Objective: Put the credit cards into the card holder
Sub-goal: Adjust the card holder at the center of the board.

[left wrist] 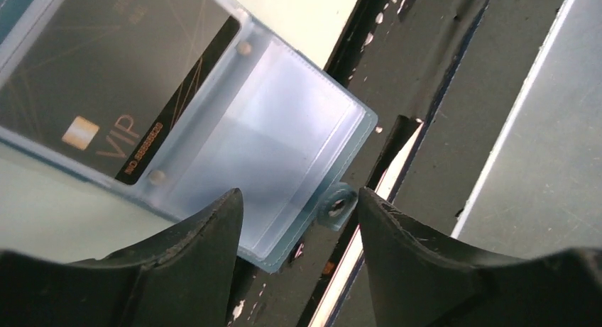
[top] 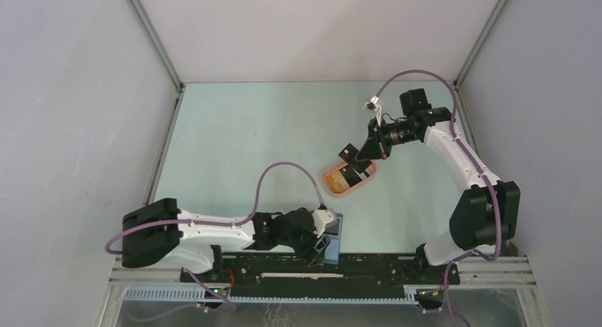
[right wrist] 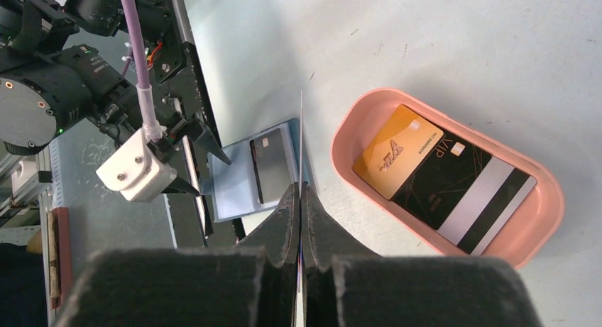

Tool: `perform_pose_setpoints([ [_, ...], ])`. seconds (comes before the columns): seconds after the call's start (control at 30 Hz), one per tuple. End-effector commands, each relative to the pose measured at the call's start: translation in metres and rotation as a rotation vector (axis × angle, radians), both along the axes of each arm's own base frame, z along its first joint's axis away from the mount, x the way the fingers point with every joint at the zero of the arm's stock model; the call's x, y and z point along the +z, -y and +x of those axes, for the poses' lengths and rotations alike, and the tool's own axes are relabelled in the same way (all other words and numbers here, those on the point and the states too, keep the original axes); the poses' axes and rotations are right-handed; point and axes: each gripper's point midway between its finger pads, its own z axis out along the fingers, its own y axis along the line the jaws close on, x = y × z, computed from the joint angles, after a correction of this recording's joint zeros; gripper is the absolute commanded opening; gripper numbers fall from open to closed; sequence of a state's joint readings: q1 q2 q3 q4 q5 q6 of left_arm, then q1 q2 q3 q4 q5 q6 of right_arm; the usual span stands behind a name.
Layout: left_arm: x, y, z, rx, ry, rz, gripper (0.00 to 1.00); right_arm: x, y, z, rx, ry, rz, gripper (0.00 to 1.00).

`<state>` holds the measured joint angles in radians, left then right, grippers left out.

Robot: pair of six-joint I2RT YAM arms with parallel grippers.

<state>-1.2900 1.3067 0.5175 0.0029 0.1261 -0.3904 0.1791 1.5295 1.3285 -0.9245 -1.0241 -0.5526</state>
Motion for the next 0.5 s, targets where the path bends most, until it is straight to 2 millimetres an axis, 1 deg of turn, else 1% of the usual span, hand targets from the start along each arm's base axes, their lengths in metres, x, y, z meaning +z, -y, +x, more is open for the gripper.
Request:
perform_pose_setpoints([
  [0.0, 0.012, 0.019, -0.009, -0.091, -0.026, -0.018, 0.64, 0.004, -0.003, -0.003, 0.025, 0.022, 0.016, 0.00],
  [0.03, 0.012, 0.021, -0.012, -0.108, -0.041, -0.018, 0.61, 0.004, -0.003, -0.003, 0.024, 0.021, 0.015, 0.00],
  [0.07, 0.012, 0.022, -0.016, -0.126, -0.054, -0.019, 0.54, 0.004, -0.003, -0.003, 0.025, 0.019, 0.016, 0.00],
  [0.1, 0.014, 0.023, -0.018, -0.144, -0.066, -0.022, 0.47, 0.004, -0.003, -0.003, 0.025, 0.020, 0.016, 0.00],
  [0.17, 0.014, 0.024, -0.022, -0.167, -0.093, -0.016, 0.27, 0.003, -0.003, -0.003, 0.024, 0.017, 0.016, 0.00],
  [0.27, 0.012, 0.021, -0.023, -0.180, -0.142, -0.008, 0.05, 0.002, -0.003, -0.003, 0.023, 0.013, 0.012, 0.00],
  [0.3, 0.011, 0.018, -0.022, -0.175, -0.149, -0.001, 0.01, 0.002, -0.003, -0.003, 0.023, 0.014, 0.012, 0.00],
  [0.37, 0.009, 0.006, -0.013, -0.149, -0.141, 0.043, 0.00, 0.002, -0.003, -0.003, 0.024, 0.013, 0.013, 0.00],
  [0.43, 0.009, -0.010, 0.005, -0.085, -0.113, 0.105, 0.00, 0.002, -0.003, -0.003, 0.025, 0.012, 0.013, 0.00],
  [0.47, 0.012, -0.016, 0.015, -0.047, -0.099, 0.133, 0.00, 0.002, -0.003, -0.004, 0.026, 0.013, 0.012, 0.00],
])
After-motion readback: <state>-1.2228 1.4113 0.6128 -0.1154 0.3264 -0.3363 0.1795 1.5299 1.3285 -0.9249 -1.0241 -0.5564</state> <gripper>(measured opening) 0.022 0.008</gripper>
